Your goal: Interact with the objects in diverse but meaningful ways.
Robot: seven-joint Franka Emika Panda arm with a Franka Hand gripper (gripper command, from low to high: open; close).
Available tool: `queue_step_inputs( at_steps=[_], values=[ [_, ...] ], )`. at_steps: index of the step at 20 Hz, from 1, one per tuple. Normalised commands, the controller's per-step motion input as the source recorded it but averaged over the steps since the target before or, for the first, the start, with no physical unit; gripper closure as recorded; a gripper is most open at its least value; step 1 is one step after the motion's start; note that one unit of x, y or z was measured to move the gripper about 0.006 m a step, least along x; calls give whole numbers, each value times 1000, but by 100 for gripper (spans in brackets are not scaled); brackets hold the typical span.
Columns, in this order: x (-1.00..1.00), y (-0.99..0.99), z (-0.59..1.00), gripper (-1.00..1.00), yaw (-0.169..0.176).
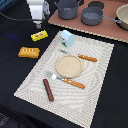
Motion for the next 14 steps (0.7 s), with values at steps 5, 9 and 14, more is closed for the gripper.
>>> queue_step_inputs(
  at_steps=[5,9,14],
  values=[
    [11,-87,-358,-100,82],
    [-35,-128,-311,-100,61],
    [-73,-111,-366,-100,51]
  ],
)
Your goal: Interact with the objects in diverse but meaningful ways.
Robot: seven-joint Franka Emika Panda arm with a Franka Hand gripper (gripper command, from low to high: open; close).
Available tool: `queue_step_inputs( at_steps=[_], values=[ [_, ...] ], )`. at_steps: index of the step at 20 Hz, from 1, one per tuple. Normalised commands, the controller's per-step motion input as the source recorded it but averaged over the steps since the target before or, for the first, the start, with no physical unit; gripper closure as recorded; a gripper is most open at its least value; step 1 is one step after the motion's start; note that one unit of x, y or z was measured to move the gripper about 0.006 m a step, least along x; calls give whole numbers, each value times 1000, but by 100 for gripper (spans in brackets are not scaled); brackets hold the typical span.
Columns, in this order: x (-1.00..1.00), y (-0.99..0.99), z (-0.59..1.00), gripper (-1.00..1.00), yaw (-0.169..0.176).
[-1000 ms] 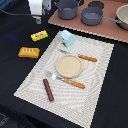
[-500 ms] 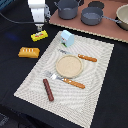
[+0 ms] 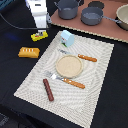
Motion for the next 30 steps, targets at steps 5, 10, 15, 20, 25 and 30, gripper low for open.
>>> queue_step_inputs(
  at_steps=[5,10,15,20,25,30],
  values=[
    [-126,-21,-346,-100,67],
    [-3,0,-263,-100,70],
    [0,0,-185,100,63],
    [0,0,-163,100,49],
    [19,0,-211,100,42],
    [110,-5,-254,100,28]
  ],
)
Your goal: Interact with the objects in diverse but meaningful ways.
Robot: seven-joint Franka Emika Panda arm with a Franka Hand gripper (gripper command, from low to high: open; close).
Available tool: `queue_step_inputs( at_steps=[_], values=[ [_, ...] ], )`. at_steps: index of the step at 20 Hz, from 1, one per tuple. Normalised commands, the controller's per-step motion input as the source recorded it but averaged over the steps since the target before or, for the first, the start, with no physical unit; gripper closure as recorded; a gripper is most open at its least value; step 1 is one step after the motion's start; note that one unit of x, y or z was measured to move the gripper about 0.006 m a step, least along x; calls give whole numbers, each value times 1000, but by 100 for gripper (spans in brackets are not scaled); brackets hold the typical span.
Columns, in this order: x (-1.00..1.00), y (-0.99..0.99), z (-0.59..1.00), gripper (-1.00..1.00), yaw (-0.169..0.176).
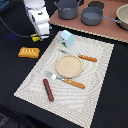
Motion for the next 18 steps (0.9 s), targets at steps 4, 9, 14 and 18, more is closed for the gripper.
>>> queue_step_inputs(
  at_steps=[4,9,14,18],
  values=[
    [50,-141,990,100,-40],
    [357,-198,1000,100,-37],
    [717,-290,985,100,-19],
    [777,-670,755,100,0]
  ],
)
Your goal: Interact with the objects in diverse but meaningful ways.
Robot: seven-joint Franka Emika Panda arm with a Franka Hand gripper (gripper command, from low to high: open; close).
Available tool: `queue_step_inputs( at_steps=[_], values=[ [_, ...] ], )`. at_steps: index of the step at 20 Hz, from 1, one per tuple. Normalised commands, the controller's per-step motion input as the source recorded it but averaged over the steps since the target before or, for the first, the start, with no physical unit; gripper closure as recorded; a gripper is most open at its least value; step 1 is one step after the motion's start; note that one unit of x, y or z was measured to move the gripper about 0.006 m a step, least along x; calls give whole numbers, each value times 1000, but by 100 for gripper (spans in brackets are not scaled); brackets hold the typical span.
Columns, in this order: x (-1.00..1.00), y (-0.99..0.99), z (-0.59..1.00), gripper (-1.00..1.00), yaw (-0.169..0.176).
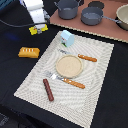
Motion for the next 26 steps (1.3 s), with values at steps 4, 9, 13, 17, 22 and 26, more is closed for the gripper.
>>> queue_step_inputs(
  at_steps=[4,9,13,17,22,26],
  values=[
    [734,-726,674,100,-1],
    [603,-779,547,100,0],
    [569,-790,506,100,0],
    [597,-731,555,100,-9],
    [618,-530,609,100,-77],
    [556,-409,441,100,-140]
  ],
)
